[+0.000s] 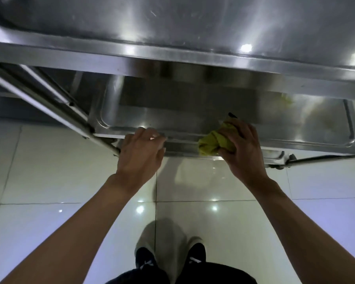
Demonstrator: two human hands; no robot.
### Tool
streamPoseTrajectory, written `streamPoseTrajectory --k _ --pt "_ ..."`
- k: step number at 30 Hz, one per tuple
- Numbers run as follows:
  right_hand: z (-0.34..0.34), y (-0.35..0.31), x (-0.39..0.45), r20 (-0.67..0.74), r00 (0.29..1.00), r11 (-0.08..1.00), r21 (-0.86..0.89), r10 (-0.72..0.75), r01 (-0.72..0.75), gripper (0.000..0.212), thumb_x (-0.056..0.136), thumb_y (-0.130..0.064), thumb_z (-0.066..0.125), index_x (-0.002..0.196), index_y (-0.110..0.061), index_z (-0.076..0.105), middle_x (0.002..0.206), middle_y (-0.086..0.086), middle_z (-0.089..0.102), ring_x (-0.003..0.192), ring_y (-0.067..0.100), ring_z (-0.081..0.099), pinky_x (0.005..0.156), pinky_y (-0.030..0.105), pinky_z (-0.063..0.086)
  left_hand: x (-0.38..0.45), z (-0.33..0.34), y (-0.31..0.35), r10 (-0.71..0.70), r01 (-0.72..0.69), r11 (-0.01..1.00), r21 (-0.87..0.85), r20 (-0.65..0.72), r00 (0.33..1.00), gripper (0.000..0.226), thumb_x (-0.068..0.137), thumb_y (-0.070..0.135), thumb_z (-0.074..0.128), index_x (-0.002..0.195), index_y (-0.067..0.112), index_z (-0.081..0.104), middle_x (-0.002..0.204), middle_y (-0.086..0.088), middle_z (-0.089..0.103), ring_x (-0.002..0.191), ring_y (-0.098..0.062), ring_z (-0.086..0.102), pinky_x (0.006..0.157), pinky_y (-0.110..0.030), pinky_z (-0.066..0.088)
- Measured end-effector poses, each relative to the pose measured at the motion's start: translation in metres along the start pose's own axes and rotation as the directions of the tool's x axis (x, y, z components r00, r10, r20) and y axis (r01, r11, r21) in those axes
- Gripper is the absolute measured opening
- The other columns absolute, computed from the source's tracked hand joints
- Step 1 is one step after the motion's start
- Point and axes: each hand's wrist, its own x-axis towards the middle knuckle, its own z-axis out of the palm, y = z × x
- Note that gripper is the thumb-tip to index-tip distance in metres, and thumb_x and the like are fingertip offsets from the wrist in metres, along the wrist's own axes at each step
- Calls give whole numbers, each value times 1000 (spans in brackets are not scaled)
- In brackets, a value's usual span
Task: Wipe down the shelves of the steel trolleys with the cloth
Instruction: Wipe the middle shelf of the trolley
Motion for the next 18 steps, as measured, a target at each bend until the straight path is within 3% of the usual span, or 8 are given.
streamPoseTrajectory --k 5,8,10,14,18 --pt "15 20 20 -10 997 990 -120 -74 72 45 71 -20 78 114 -22 66 140 5 51 133 32 42 99 54 42 24 39 -4 91 -90 996 17 -115 989 35 74 25 84 108 24 74 105 -1 67 97 -27 63 79 -44 53" --pt "32 28 29 -9 999 969 -243 -50 46 45 74 -16 66 119 -26 66 142 7 50 134 36 41 105 56 33 29 62 -11 120 -120 993 13 -203 972 18 75 14 85 90 22 78 92 -1 66 86 -27 62 73 -40 52" --pt "46 28 33 11 1000 986 -169 -16 17 48 79 -16 53 125 -21 65 145 12 49 136 39 40 108 57 32 31 75 -17 149 -149 989 22 -281 948 16 74 9 85 83 20 78 87 -1 63 82 -26 59 70 -38 50" --pt "64 26 31 52 999 987 -159 12 -3 55 85 -36 37 138 -26 51 155 7 35 145 34 24 115 56 23 31 92 -21 201 -195 979 55 -398 895 24 68 0 82 86 16 78 85 -3 64 84 -27 57 69 -38 47" --pt "66 25 29 64 993 994 45 97 -100 56 95 -64 18 144 -44 38 162 -9 18 151 16 3 122 51 4 28 100 -18 175 -191 982 18 -482 858 23 67 -6 79 80 12 76 79 -5 61 79 -31 56 63 -39 47"
